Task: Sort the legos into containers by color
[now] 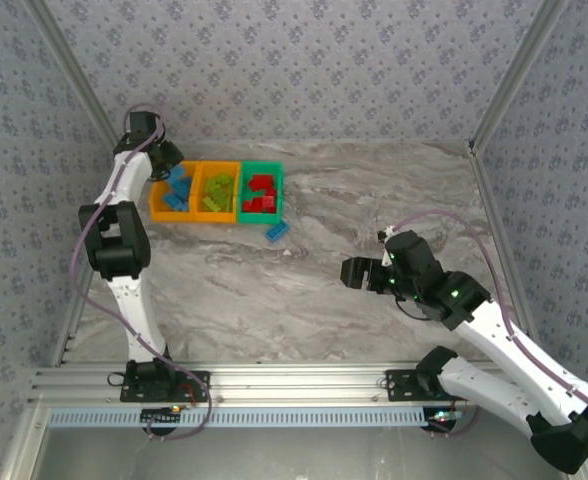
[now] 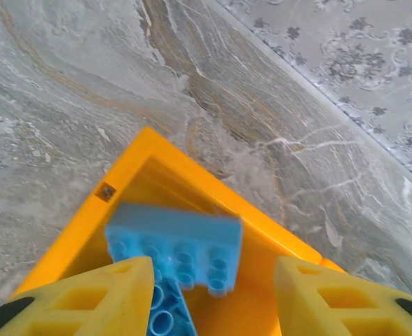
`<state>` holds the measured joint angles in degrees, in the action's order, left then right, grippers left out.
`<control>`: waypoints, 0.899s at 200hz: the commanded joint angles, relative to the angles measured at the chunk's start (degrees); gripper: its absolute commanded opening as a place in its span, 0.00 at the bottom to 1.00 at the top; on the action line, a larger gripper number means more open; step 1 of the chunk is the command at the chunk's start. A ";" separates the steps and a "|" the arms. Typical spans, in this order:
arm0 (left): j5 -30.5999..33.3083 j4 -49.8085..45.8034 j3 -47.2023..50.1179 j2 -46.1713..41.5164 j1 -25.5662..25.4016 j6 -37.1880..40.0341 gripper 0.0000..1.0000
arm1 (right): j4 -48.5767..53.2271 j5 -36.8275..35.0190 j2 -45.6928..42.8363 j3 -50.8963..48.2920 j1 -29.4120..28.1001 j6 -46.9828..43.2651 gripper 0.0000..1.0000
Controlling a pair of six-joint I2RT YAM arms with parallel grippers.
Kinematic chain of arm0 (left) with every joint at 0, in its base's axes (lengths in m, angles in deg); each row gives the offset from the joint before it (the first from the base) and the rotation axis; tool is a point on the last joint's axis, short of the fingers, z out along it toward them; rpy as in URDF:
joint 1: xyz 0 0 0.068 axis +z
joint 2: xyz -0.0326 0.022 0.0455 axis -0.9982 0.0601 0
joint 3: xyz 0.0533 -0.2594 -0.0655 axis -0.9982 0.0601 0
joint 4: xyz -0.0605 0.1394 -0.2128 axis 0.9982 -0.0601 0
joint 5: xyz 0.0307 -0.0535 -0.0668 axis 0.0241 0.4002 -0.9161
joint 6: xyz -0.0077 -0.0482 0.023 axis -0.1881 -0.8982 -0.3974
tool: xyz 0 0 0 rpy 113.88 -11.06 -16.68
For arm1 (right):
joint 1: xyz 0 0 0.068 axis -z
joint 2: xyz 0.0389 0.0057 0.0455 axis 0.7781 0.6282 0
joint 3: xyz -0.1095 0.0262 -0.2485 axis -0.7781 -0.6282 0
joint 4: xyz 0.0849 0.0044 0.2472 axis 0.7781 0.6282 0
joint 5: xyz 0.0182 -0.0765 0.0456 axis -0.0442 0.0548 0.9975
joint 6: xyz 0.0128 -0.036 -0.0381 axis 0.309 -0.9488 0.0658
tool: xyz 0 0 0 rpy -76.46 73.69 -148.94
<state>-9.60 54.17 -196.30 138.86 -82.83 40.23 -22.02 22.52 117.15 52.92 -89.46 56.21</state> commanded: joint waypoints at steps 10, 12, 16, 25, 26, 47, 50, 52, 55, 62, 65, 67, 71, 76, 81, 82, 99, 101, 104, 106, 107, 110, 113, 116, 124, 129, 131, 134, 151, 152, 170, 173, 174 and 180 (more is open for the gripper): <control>-4.22 -1.46 1.99 -5.41 -0.21 -2.08 0.48 | 0.54 -1.03 0.13 0.52 0.31 1.01 0.89; -4.54 -1.17 2.50 -5.93 -0.28 -2.27 0.48 | 0.42 -1.05 0.24 0.53 0.31 1.01 0.89; -5.17 -0.46 3.56 -7.42 -0.32 -2.63 0.48 | 0.26 -0.98 0.43 0.57 0.30 1.07 0.89; -6.19 1.77 7.05 -11.13 -1.01 -3.52 0.48 | -0.17 -0.81 0.90 0.46 0.31 1.08 0.89; -6.23 2.02 7.43 -11.60 -1.14 -3.61 0.48 | -0.22 -0.81 0.91 0.48 0.27 1.09 0.89; -6.60 8.26 18.24 -22.52 -5.08 -4.74 0.48 | -1.56 -0.43 2.24 0.23 0.27 1.36 0.89; -6.35 9.11 20.09 -24.23 -6.08 -4.76 0.48 | -1.74 -0.46 2.42 0.17 0.31 1.43 0.89; -6.30 9.64 21.19 -25.11 -6.71 -4.76 0.48 | -1.89 -0.37 2.59 0.14 0.31 1.44 0.89; -6.05 10.48 22.95 -26.79 -7.68 -4.76 0.47 | -2.14 -0.33 2.74 0.07 0.28 1.45 0.89; -5.13 12.23 26.84 -30.42 -10.36 -4.76 0.47 | -2.58 -0.12 3.12 0.12 0.25 1.53 0.89; -4.59 12.94 28.36 -31.88 -11.54 -4.66 0.47 | -2.70 -0.04 3.31 0.07 0.29 1.61 0.89; -4.35 13.39 29.59 -32.69 -12.58 -4.56 0.47 | -2.87 0.02 3.41 0.02 0.24 1.66 0.89; -3.42 14.38 31.66 -34.35 -14.32 -4.30 0.47 | -3.11 0.07 3.56 -0.02 0.25 1.63 0.89; -2.11 15.28 33.96 -36.35 -16.98 -3.59 0.47 | -3.33 0.25 3.80 0.00 0.18 1.68 0.89; -0.44 15.73 35.87 -37.91 -19.67 -2.81 0.47 | -3.47 0.29 4.02 0.06 0.22 1.66 0.89; -0.10 15.81 36.30 -38.22 -20.18 -2.64 0.47 | -3.50 0.35 4.05 0.06 0.18 1.64 0.89; 5.50 16.31 40.86 -41.10 -29.19 0.05 0.46 | -3.52 0.34 4.57 0.37 0.27 1.45 0.89; 6.11 16.35 41.22 -41.19 -30.31 0.35 0.46 | -3.52 0.33 4.60 0.41 0.28 1.38 0.89; 6.97 16.27 41.78 -41.28 -31.59 0.81 0.46 | -3.55 0.33 4.61 0.46 0.16 1.36 0.89; 7.48 16.25 42.06 -41.30 -32.62 1.05 0.46 | -3.46 0.33 4.74 0.56 0.27 1.38 0.89; 7.73 16.20 42.25 -41.28 -32.98 1.17 0.46 | -3.45 0.33 4.76 0.58 0.29 1.37 0.89; 8.59 16.06 42.72 -41.16 -34.19 1.53 0.46 | -3.43 0.39 4.77 0.59 0.31 1.33 0.89; 9.23 15.80 43.04 -41.01 -35.36 1.87 0.46 | -3.44 0.29 4.82 0.59 0.30 1.32 0.89; 9.80 15.60 43.32 -40.81 -36.47 2.32 0.46 | -3.44 0.25 4.84 0.59 0.29 1.28 0.89; 11.04 15.32 44.06 -40.01 -38.92 3.79 0.46 | -3.36 0.29 4.81 0.70 0.29 1.19 0.89; 11.93 14.95 44.47 -39.38 -40.29 4.76 0.46 | -3.39 0.29 4.86 0.70 0.26 1.18 0.89; 12.44 14.86 44.65 -39.14 -40.71 5.18 0.46 | -3.29 0.27 4.87 0.69 0.30 1.18 0.89; 13.06 14.80 44.92 -38.70 -41.33 5.70 0.46 | -3.25 0.28 4.87 0.68 0.31 1.18 0.89; 13.38 14.80 46.02 -36.02 -42.95 9.10 0.46 | -3.13 0.10 4.70 0.55 0.27 1.18 0.89; 13.27 14.73 46.03 -35.87 -42.94 9.20 0.46 | -3.15 0.08 4.70 0.57 0.29 1.18 0.89; 10.77 15.61 46.60 -32.69 -42.26 12.55 0.51 | -3.17 0.08 4.90 0.33 0.26 1.19 0.89; 10.18 15.74 46.55 -32.04 -41.83 12.94 0.52 | -3.33 0.04 4.90 0.26 0.31 1.18 0.89; 10.05 15.77 46.48 -31.86 -41.76 13.10 0.52 | -3.38 0.01 4.93 0.30 0.31 1.18 0.89; 8.66 16.11 46.27 -30.49 -41.08 13.92 0.52 | -3.42 0.08 5.01 0.24 0.27 1.22 0.89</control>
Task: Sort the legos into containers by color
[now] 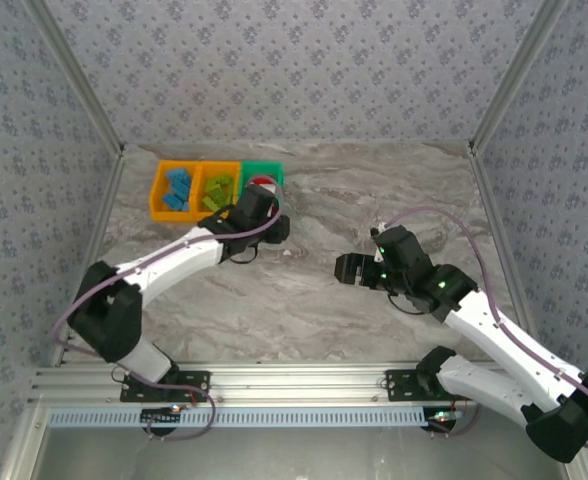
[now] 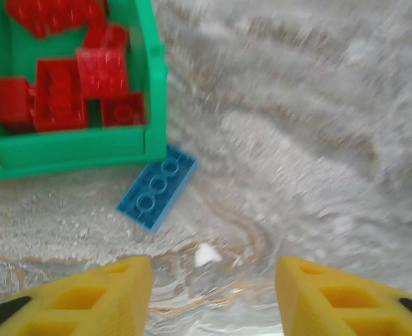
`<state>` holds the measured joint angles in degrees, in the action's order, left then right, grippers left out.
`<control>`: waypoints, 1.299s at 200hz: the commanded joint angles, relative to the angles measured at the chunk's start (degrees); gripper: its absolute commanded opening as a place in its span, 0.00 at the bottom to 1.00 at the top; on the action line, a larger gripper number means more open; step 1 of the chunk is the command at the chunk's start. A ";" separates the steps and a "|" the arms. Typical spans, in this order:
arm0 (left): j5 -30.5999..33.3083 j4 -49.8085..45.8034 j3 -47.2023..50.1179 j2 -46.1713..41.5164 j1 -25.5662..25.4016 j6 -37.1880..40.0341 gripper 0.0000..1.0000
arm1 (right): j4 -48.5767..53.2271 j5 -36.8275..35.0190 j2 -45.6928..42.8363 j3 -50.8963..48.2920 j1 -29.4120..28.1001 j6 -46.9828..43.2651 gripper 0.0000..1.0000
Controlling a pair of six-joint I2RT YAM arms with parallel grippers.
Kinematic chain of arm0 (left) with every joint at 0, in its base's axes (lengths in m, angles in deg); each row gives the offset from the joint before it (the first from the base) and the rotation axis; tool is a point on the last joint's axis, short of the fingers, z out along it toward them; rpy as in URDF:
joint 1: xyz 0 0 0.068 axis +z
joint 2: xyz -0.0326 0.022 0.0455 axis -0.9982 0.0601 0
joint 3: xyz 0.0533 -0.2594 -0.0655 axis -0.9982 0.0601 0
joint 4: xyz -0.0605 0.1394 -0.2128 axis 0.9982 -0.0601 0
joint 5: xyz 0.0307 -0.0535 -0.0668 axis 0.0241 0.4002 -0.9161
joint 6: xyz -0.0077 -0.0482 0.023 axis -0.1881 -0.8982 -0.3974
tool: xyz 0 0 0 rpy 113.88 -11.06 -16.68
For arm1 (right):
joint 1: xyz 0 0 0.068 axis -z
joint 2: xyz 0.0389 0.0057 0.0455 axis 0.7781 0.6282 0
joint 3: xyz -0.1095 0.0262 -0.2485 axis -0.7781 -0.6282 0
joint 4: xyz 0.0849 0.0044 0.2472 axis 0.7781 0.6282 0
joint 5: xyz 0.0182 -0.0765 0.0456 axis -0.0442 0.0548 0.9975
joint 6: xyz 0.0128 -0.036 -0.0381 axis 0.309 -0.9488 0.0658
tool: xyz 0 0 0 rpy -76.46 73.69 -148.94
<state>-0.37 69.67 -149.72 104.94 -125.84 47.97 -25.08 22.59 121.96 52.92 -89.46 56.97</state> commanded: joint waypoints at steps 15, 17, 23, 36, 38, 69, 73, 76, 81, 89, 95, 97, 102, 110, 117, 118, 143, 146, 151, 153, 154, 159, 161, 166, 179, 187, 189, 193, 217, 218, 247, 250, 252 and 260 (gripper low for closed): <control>-4.24 1.69 -1.33 6.65 3.90 8.65 0.57 | -0.46 0.15 0.41 0.13 0.30 0.59 0.89; -4.48 1.81 -1.50 7.06 4.12 9.02 0.58 | -0.46 0.17 0.37 0.17 0.31 0.59 0.89; -4.91 1.93 -2.06 8.35 4.54 10.17 0.59 | -0.46 0.23 0.37 0.23 0.31 0.52 0.89; -4.00 1.90 -3.41 11.11 5.12 13.39 0.62 | 0.01 -0.03 0.32 0.18 0.27 0.52 0.89; -3.80 1.82 -3.64 11.61 5.17 13.88 0.62 | 0.19 -0.12 0.20 0.09 0.28 0.53 0.89; -5.91 0.39 -7.99 17.91 6.24 18.59 0.64 | 1.66 -1.25 -0.93 -0.09 0.31 0.57 0.89; -6.41 0.51 -8.30 18.56 6.36 18.76 0.63 | 1.82 -1.45 -1.07 -0.13 0.31 0.59 0.89; -6.69 0.58 -8.55 19.01 6.45 18.83 0.64 | 1.89 -1.56 -1.27 -0.30 0.31 0.67 0.89; -7.28 0.72 -8.88 19.60 6.71 18.92 0.63 | 1.87 -1.67 -1.50 -0.39 0.31 0.80 0.89; -8.27 1.35 -9.01 20.36 6.82 19.28 0.63 | 2.00 -1.76 -1.90 -0.55 0.31 0.94 0.89; -8.61 1.74 -9.17 20.81 6.82 19.47 0.63 | 2.00 -1.81 -2.09 -0.65 0.31 1.08 0.89; -8.73 1.87 -9.26 20.97 6.85 19.53 0.63 | 2.07 -1.84 -2.12 -0.73 0.31 1.11 0.89; -9.12 2.05 -9.43 21.40 6.88 19.76 0.62 | 2.02 -1.84 -2.26 -0.81 0.31 1.21 0.89; -9.57 1.83 -9.97 22.11 6.94 19.92 0.58 | 2.10 -1.77 -2.23 -0.77 0.34 1.30 0.89; -9.95 1.34 -10.55 22.53 6.94 19.97 0.55 | 2.11 -1.82 -2.20 -0.72 0.32 1.30 0.89; -10.08 1.30 -10.63 22.63 6.94 19.95 0.54 | 2.10 -1.84 -2.17 -0.72 0.32 1.34 0.89; -12.69 1.10 -10.77 22.86 6.80 20.25 0.45 | 2.08 -1.72 -2.13 -0.47 0.29 1.41 0.89; -13.06 1.02 -10.73 22.90 6.82 20.35 0.44 | 2.07 -1.75 -2.09 -0.48 0.31 1.39 0.89; -13.84 0.80 -10.72 22.82 6.66 20.75 0.43 | 2.01 -1.69 -2.15 -0.46 0.30 1.39 0.89; -14.04 0.65 -10.72 22.84 6.63 20.90 0.43 | 2.00 -1.61 -2.07 -0.46 0.31 1.45 0.89; -14.10 0.52 -10.77 22.87 6.57 20.99 0.43 | 2.00 -1.64 -2.06 -0.46 0.31 1.46 0.89; -14.54 -0.02 -10.87 22.86 6.40 21.22 0.41 | 1.92 -1.59 -2.06 -0.48 0.31 1.52 0.89; -14.77 -0.11 -10.89 22.83 6.37 21.24 0.41 | 1.78 -1.59 -2.05 -0.47 0.29 1.55 0.89; -15.26 -0.59 -10.85 22.74 6.18 21.48 0.40 | 1.70 -1.45 -2.06 -0.48 0.30 1.64 0.89; -15.89 -0.97 -10.40 22.26 5.67 21.49 0.33 | 1.42 -1.22 -2.05 -0.62 0.19 1.89 0.89; -15.91 -1.49 -10.24 22.04 5.36 21.51 0.29 | 1.38 -1.12 -2.07 -0.73 0.23 2.04 0.89; -15.99 -1.60 -10.21 21.94 5.30 21.45 0.29 | 1.32 -1.01 -2.05 -0.70 0.18 2.08 0.89; -16.12 -1.71 -10.00 21.72 5.13 21.38 0.28 | 1.23 -0.98 -2.11 -0.73 0.21 2.16 0.89; -16.77 -1.63 -8.35 19.52 3.86 21.27 0.28 | 1.36 -0.81 -2.35 -0.81 -0.04 2.36 0.89; -16.74 -1.63 -8.26 19.37 3.82 21.22 0.28 | 1.37 -0.80 -2.33 -0.77 -0.04 2.36 0.89; -17.75 3.09 -3.09 10.12 2.05 19.37 0.27 | 1.69 -1.19 -2.85 -0.84 -0.22 2.54 0.89; -17.69 3.90 -2.33 8.86 2.08 18.85 0.27 | 1.69 -1.23 -2.98 -0.85 -0.21 2.47 0.89; -17.46 4.56 -1.92 8.08 2.04 18.47 0.27 | 1.70 -1.23 -3.00 -0.87 -0.21 2.45 0.89; -15.11 6.49 -0.55 4.68 2.32 16.85 0.27 | 1.69 -1.23 -3.00 -0.81 -0.21 2.45 0.89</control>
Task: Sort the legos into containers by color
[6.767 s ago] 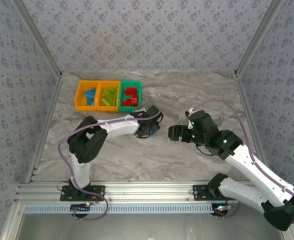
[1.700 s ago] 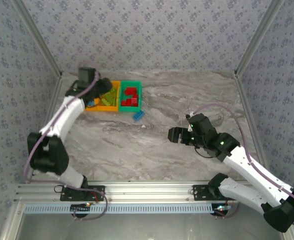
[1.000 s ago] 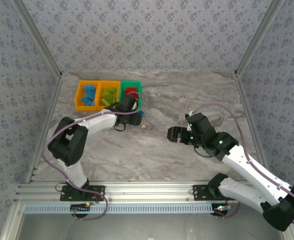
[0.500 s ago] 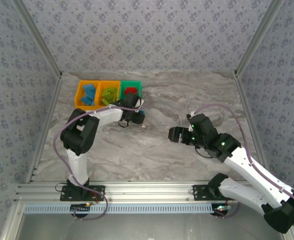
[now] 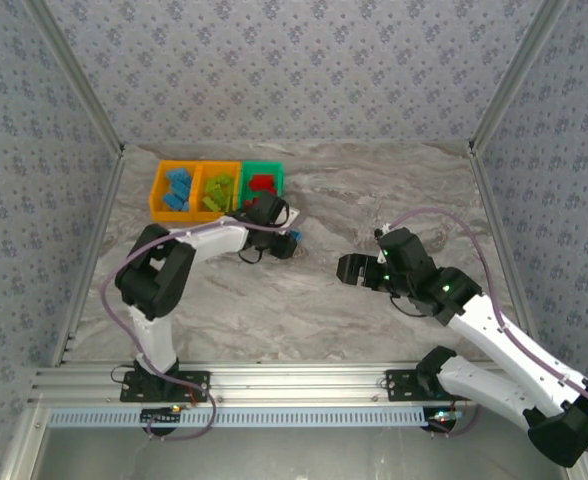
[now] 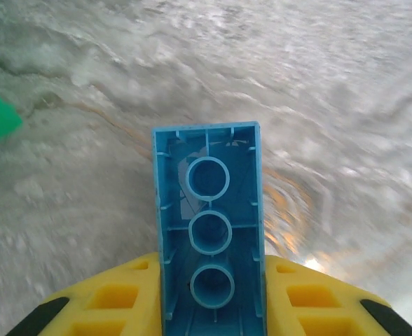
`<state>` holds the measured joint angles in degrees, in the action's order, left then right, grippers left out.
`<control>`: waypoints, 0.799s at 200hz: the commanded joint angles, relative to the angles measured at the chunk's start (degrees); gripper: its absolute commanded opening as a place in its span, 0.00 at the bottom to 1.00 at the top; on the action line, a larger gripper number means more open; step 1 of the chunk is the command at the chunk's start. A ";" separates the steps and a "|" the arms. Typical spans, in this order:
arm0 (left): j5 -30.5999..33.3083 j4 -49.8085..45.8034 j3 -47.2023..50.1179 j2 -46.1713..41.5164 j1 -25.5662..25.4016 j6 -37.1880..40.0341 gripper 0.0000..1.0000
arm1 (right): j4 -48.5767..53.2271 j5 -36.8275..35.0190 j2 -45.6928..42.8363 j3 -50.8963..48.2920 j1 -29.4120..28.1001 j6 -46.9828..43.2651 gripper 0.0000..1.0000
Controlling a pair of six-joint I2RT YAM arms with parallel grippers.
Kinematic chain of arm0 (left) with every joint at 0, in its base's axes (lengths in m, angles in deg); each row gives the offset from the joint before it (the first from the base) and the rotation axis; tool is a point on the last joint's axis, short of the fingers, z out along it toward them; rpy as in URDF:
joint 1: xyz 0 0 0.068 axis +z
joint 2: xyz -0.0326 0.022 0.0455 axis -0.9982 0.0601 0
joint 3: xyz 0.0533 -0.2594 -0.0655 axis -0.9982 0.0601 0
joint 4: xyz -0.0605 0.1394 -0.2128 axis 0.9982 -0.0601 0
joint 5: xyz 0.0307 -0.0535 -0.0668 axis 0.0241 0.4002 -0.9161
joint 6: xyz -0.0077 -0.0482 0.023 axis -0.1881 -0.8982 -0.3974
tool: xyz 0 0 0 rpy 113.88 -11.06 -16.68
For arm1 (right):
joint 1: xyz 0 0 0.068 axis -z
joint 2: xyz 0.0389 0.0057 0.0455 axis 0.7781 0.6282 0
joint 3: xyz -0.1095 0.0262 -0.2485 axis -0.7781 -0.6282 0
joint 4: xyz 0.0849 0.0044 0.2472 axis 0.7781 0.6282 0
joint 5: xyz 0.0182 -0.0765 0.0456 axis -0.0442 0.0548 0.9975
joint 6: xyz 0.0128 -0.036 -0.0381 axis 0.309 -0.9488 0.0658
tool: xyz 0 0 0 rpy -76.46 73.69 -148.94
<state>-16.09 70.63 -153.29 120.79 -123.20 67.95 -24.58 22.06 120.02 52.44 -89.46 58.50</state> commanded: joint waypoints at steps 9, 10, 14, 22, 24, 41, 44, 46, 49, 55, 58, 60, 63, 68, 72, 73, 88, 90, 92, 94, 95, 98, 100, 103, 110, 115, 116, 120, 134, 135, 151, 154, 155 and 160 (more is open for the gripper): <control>5.21 6.04 3.52 -14.24 0.36 -5.04 0.24 | 1.01 -0.70 -1.00 -0.28 -0.28 0.93 0.89; 5.88 5.99 3.50 -14.54 0.53 -5.31 0.24 | 0.99 -0.70 -0.99 -0.31 -0.29 0.92 0.89; 7.94 5.58 3.19 -15.40 1.16 -6.32 0.23 | 0.93 -0.66 -0.91 -0.25 -0.30 0.91 0.89; 12.17 3.93 2.08 -16.56 2.86 -8.43 0.22 | 0.88 -0.60 -0.97 -0.32 -0.32 0.92 0.89; 12.95 3.43 1.70 -16.71 3.46 -8.91 0.22 | 0.82 -0.62 -0.98 -0.33 -0.35 0.91 0.89; 17.20 0.53 -1.39 -16.40 9.27 -12.31 0.22 | 0.44 -0.40 -0.95 -0.56 -0.39 1.01 0.89; 17.20 0.20 -1.89 -16.13 10.46 -12.95 0.22 | 0.44 -0.36 -0.97 -0.66 -0.39 1.00 0.89; 17.13 0.04 -2.17 -15.90 11.22 -13.40 0.22 | 0.40 -0.36 -0.96 -0.68 -0.43 1.02 0.89; 16.77 -0.10 -2.62 -15.58 12.50 -13.98 0.22 | 0.30 -0.31 -0.98 -0.68 -0.44 1.00 0.89; 16.39 -0.39 -3.48 -14.87 14.92 -15.27 0.22 | 0.19 -0.32 -1.04 -0.93 -0.39 1.02 0.89; 16.31 -0.55 -3.85 -14.46 16.05 -15.92 0.23 | 0.34 -0.34 -1.11 -0.90 -0.39 1.00 0.89; 16.16 -0.68 -4.18 -14.23 16.80 -16.39 0.23 | 0.35 -0.35 -1.01 -0.96 -0.39 1.09 0.89; 15.97 -0.86 -4.72 -13.78 18.03 -17.01 0.23 | 0.36 -0.36 -1.14 -0.96 -0.39 1.16 0.89; 15.65 -1.36 -5.51 -13.04 19.90 -17.91 0.22 | 0.44 -0.39 -1.22 -1.09 -0.39 1.13 0.89; 15.64 -1.67 -6.19 -12.48 21.31 -18.64 0.23 | 0.41 -0.36 -1.24 -1.04 -0.47 1.15 0.89; 15.62 -1.78 -6.37 -12.29 21.64 -18.88 0.23 | 0.43 -0.45 -1.24 -1.04 -0.43 1.12 0.89; 15.53 -3.00 -8.97 -9.78 26.54 -21.39 0.23 | 0.86 -0.71 -1.63 -0.91 -0.40 0.85 0.89; 15.63 -3.07 -9.24 -9.46 27.11 -21.58 0.23 | 0.88 -0.75 -1.63 -0.87 -0.39 0.79 0.89; 15.68 -3.17 -9.61 -9.09 27.67 -21.82 0.23 | 1.01 -0.72 -1.67 -0.73 -0.39 0.70 0.89; 15.72 -3.24 -9.88 -8.71 28.16 -22.06 0.23 | 1.11 -0.84 -1.63 -0.63 -0.39 0.66 0.89; 15.71 -3.31 -10.10 -8.52 28.53 -22.13 0.23 | 1.13 -0.86 -1.66 -0.57 -0.39 0.65 0.89; 15.78 -3.44 -10.59 -7.95 29.28 -22.42 0.23 | 1.24 -0.92 -1.60 -0.46 -0.31 0.57 0.89; 15.74 -3.57 -10.98 -7.55 29.88 -22.56 0.23 | 1.44 -1.00 -1.57 -0.37 -0.30 0.52 0.89; 15.77 -3.70 -11.48 -6.92 30.60 -22.77 0.23 | 1.52 -1.01 -1.58 -0.18 -0.30 0.43 0.89; 14.98 -4.32 -13.09 -5.25 32.45 -23.13 0.23 | 1.91 -1.16 -1.49 0.18 -0.30 0.22 0.89; 13.86 -4.71 -14.38 -4.01 33.56 -22.97 0.23 | 2.29 -1.22 -1.50 0.43 -0.25 0.09 0.89; 13.59 -4.79 -14.72 -3.71 33.83 -22.89 0.24 | 2.29 -1.27 -1.46 0.44 -0.23 0.11 0.89; 12.55 -5.25 -15.99 -2.48 34.67 -22.46 0.25 | 2.56 -1.31 -1.42 0.69 -0.22 -0.05 0.89; 11.08 -8.04 -21.07 1.90 36.55 -20.22 0.28 | 2.98 -1.69 -1.34 1.22 -0.18 -0.23 0.89; 10.97 -8.22 -21.36 2.19 36.64 -19.98 0.28 | 2.99 -1.68 -1.29 1.32 -0.15 -0.19 0.89; 9.14 -10.89 -26.30 6.43 37.43 -16.94 0.32 | 3.28 -1.81 -1.23 1.76 -0.13 -0.20 0.89; 8.76 -11.24 -27.00 7.00 37.52 -16.52 0.33 | 3.34 -1.91 -1.23 1.77 -0.17 -0.23 0.89; 8.67 -11.36 -27.14 7.16 37.57 -16.37 0.33 | 3.30 -1.92 -1.24 1.78 -0.15 -0.19 0.89; 8.42 -11.72 -28.01 7.83 37.62 -15.87 0.34 | 3.34 -2.01 -1.18 1.87 -0.06 -0.12 0.89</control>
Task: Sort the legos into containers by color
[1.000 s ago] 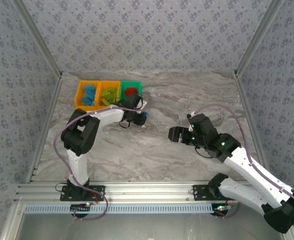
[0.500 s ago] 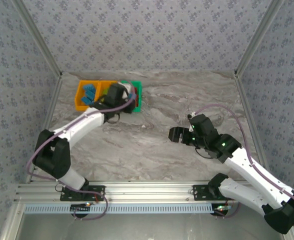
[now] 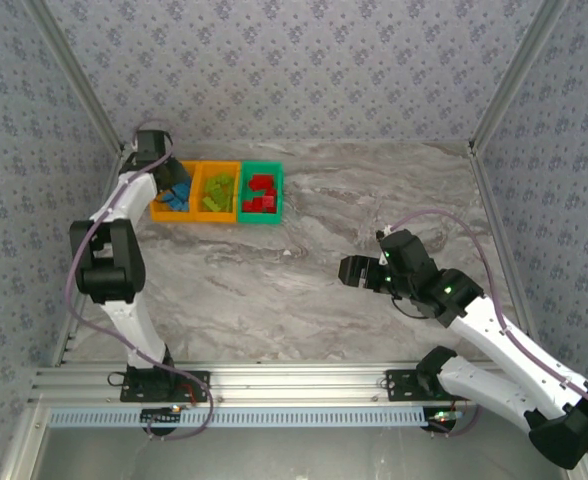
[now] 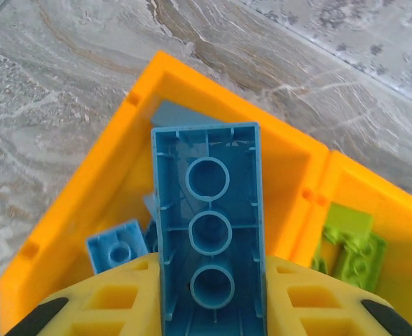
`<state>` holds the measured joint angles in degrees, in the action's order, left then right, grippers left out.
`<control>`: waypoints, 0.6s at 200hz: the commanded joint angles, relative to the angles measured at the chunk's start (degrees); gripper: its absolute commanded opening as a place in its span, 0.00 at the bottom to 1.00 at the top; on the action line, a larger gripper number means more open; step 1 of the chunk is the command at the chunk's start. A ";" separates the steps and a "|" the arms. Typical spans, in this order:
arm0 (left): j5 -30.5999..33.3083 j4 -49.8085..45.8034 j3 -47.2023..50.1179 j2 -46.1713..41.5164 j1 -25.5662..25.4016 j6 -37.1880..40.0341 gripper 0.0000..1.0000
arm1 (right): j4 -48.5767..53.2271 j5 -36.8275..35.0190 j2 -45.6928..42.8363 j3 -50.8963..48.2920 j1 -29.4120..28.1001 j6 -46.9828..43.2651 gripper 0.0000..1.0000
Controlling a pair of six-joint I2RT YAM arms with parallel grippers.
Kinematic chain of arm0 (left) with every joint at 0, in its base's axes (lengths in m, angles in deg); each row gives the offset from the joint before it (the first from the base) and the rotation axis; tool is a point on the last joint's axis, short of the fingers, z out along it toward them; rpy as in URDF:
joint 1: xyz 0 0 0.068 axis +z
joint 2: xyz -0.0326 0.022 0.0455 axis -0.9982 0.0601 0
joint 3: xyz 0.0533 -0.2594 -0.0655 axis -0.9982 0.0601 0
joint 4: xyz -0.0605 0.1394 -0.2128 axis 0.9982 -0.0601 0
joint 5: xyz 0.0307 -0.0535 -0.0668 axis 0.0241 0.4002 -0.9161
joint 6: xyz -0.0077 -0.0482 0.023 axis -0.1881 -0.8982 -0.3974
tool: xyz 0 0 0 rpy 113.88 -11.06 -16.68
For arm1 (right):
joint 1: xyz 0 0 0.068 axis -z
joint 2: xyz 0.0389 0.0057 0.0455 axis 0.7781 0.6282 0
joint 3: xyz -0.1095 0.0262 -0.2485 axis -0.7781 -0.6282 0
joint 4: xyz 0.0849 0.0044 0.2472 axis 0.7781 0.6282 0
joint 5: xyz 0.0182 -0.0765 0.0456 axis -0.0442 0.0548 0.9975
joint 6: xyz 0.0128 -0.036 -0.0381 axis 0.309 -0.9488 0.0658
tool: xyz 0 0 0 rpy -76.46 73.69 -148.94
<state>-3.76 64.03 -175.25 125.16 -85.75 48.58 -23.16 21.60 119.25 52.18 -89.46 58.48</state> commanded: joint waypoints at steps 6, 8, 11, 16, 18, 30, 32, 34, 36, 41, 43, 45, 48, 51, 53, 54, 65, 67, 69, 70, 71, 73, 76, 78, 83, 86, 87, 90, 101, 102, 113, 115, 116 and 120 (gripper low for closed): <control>-4.05 -5.31 -6.49 3.94 0.23 3.88 0.35 | 1.98 -1.69 -0.46 2.21 -0.13 0.03 0.89; -4.13 -5.27 -6.53 4.03 0.23 3.97 0.35 | 2.00 -1.66 -0.54 2.26 -0.13 0.05 0.89; -4.28 -5.09 -6.47 4.08 0.25 3.97 0.36 | 1.94 -1.79 -0.53 2.22 -0.12 0.13 0.89; -4.90 -4.56 -6.25 4.02 0.24 4.08 0.38 | 1.87 -1.86 -0.45 2.24 -0.12 0.27 0.89; -5.13 -4.37 -6.03 3.96 0.19 4.13 0.39 | 1.84 -1.84 -0.47 2.22 -0.15 0.31 0.89; -6.34 -3.26 -5.14 3.45 0.18 4.17 0.45 | 1.58 -1.85 -0.34 2.22 -0.04 0.47 0.89; -6.48 -3.08 -4.94 3.31 0.19 4.17 0.46 | 1.51 -1.86 -0.31 2.21 -0.04 0.49 0.89; -6.61 -3.04 -4.90 3.19 0.20 4.17 0.47 | 1.42 -1.79 -0.24 2.26 -0.10 0.49 0.89; -6.79 -2.96 -4.71 3.03 0.18 4.19 0.48 | 1.40 -1.82 -0.24 2.23 -0.05 0.49 0.89; -7.18 -2.74 -4.35 2.53 0.20 4.25 0.49 | 1.23 -1.80 -0.07 2.34 -0.04 0.49 0.89; -7.33 -2.71 -4.15 2.25 0.20 4.28 0.50 | 1.22 -1.76 -0.07 2.36 -0.04 0.49 0.89; -7.41 -2.62 -3.86 1.96 0.20 4.24 0.50 | 1.22 -1.81 0.04 2.38 -0.04 0.43 0.89; -7.51 -2.39 -3.54 1.48 0.15 4.24 0.51 | 1.22 -1.81 0.15 2.45 -0.04 0.43 0.89; -7.60 -2.19 -3.00 0.93 0.10 4.17 0.51 | 1.14 -1.78 0.29 2.52 -0.06 0.42 0.89; -7.68 -2.00 -2.59 0.44 0.09 4.15 0.51 | 1.20 -1.80 0.38 2.58 -0.04 0.34 0.89; -7.73 -1.90 -2.37 0.29 0.13 4.13 0.51 | 1.21 -1.81 0.43 2.57 -0.04 0.33 0.89; -7.97 -0.41 0.09 -2.64 -0.08 3.92 0.52 | 1.22 -2.12 0.65 2.75 -0.04 0.31 0.89; -7.97 -0.17 0.56 -3.19 -0.16 3.89 0.52 | 1.18 -2.10 0.64 2.70 -0.04 0.32 0.89; -8.08 0.06 1.12 -3.93 -0.22 3.77 0.52 | 1.10 -2.21 0.66 2.67 -0.04 0.36 0.89; -8.07 0.10 1.37 -4.22 -0.25 3.77 0.52 | 1.07 -2.24 0.66 2.66 -0.04 0.34 0.89; -8.06 0.17 1.58 -4.51 -0.26 3.72 0.52 | 1.01 -2.30 0.66 2.70 -0.04 0.37 0.89; -8.06 0.28 2.21 -5.31 -0.33 3.58 0.52 | 0.93 -2.34 0.60 2.60 -0.08 0.37 0.89; -8.05 0.58 3.16 -6.48 -0.42 3.32 0.52 | 0.85 -2.51 0.53 2.61 -0.05 0.40 0.89; -8.12 0.80 3.79 -7.21 -0.51 3.06 0.52 | 0.73 -2.70 0.46 2.47 -0.06 0.45 0.89; -8.35 1.71 5.74 -9.60 -0.74 2.49 0.52 | 0.49 -3.12 0.18 2.30 -0.04 0.49 0.89; -8.50 2.61 7.26 -11.19 -0.96 2.19 0.52 | 0.37 -3.71 -0.01 2.10 0.04 0.49 0.89; -8.54 2.83 7.69 -11.68 -1.05 2.14 0.52 | 0.36 -3.87 -0.07 2.07 0.04 0.49 0.89; -8.63 3.64 9.27 -13.32 -1.38 1.87 0.52 | 0.15 -4.48 -0.30 1.87 0.05 0.49 0.89; -7.71 5.97 14.88 -19.72 -2.99 1.57 0.53 | 0.15 -7.58 -1.30 1.07 0.42 -0.64 0.89; -7.53 6.13 15.37 -20.43 -3.21 1.57 0.53 | 0.15 -7.58 -1.30 1.07 0.42 -0.64 0.89; -5.71 7.64 20.95 -27.25 -5.47 1.94 0.53 | 1.47 -12.34 -2.20 0.77 1.14 -2.79 0.90; -5.27 7.93 22.10 -28.66 -5.90 2.08 0.53 | 1.81 -13.22 -2.34 0.80 1.38 -3.36 0.90; -5.04 8.08 22.63 -29.25 -6.21 2.17 0.53 | 1.95 -14.08 -2.42 0.71 1.50 -3.68 0.90; -4.38 8.54 24.59 -31.41 -7.27 2.52 0.53 | 2.24 -16.49 -2.69 0.65 2.06 -4.57 0.91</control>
<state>-10.23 66.78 -158.82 108.41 -88.14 50.92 -22.74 16.77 118.95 52.81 -89.19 57.89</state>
